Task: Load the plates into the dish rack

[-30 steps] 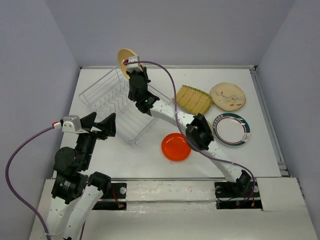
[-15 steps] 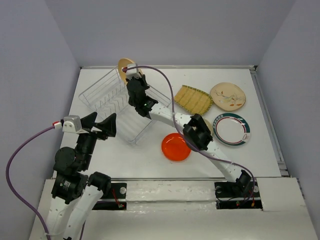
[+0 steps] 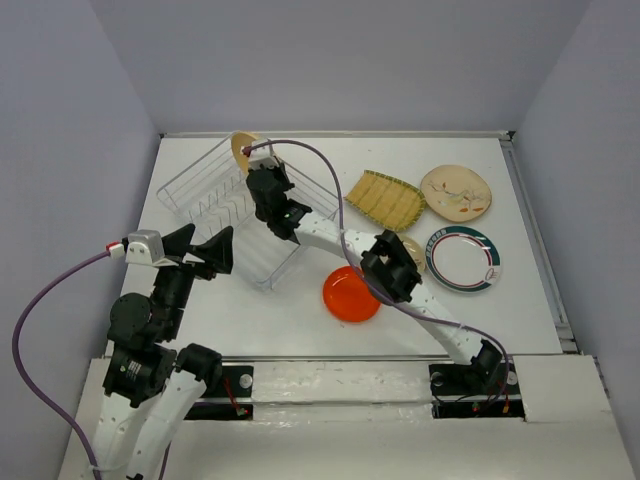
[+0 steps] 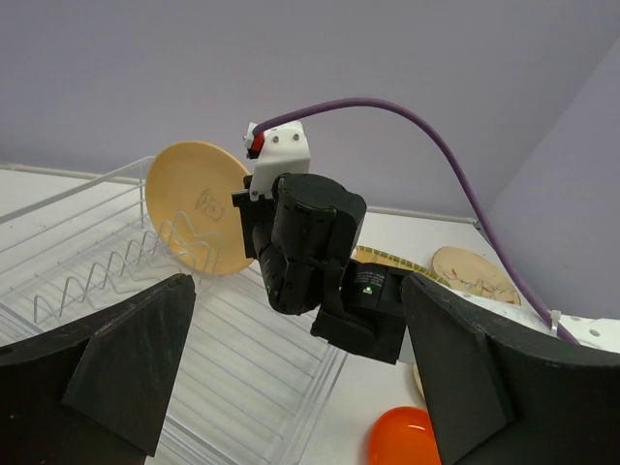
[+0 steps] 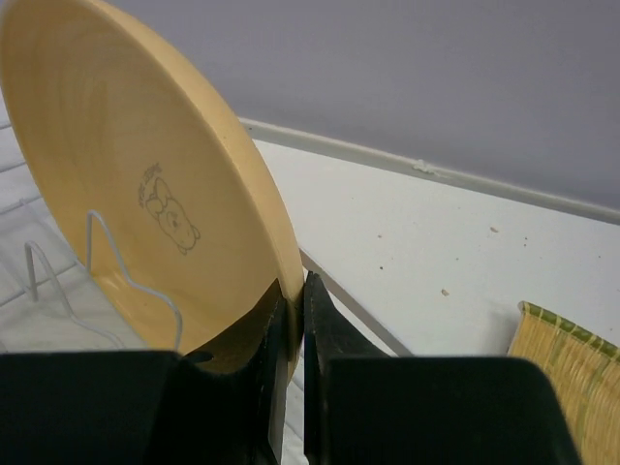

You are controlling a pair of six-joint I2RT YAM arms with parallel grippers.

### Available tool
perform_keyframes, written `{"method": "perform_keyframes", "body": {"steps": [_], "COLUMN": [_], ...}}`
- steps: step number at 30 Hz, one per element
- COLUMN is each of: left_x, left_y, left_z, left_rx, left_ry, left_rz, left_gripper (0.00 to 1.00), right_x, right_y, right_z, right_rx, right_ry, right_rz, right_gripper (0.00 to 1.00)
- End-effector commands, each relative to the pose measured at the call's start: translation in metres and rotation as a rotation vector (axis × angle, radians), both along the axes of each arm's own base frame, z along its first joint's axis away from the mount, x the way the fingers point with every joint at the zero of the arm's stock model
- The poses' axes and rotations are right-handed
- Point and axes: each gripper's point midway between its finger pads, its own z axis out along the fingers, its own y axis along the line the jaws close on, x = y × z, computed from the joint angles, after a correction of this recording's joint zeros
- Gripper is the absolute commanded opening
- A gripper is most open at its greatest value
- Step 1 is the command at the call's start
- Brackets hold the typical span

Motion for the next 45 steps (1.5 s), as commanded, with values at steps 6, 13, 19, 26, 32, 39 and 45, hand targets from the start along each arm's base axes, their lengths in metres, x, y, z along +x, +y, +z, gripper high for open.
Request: {"method": "perform_keyframes", "body": {"steps": [6,13,19,26,32,39,45], "left_x": [0.003,0.007,0.008,0.012,0.012,0.012,0.012], "left_y": [-0.002,-0.003,-0.004,-0.004,-0.003,-0.004,-0.006], "left_z": [0.010,0.004,0.002,-0.002,-0.002,0.000,-0.001], "left_rx": [-0.004,0.010,0.014,0.017,0.019,0.018,0.021], "left_ry": [-0.044,-0.024,-0.016,-0.003,-0.004,-0.011,-0.010], "left_rz": [-0.006,-0.002,-0.006,-0.003,-0.003,-0.009,-0.021], "left_gripper": [0.99,0.99,0.99,0.99,0.99,0.99,0.99], "right_x": [-0.034,-0.056,-0.059,-0.071,-0.083,-0.070,-0.036], "right_y": [0.046,0.039,-0.006,-0.026,-0.009,-0.002,-0.001], "right_z": [0.016,0.056,0.075,0.081,0.058,0.028,0.027], "right_rx": [0.296,0.414,0.572,0.538,0.330,0.103,0.069], "right_ry": [0.121,0.266,0.394,0.419,0.481,0.486,0.410], "right_rz": [0.183,0.297,0.366,0.400,0.574,0.570,0.455], "right_gripper": [0.29,0.67,0.70,0.73,0.86,0.94,0.89]}}
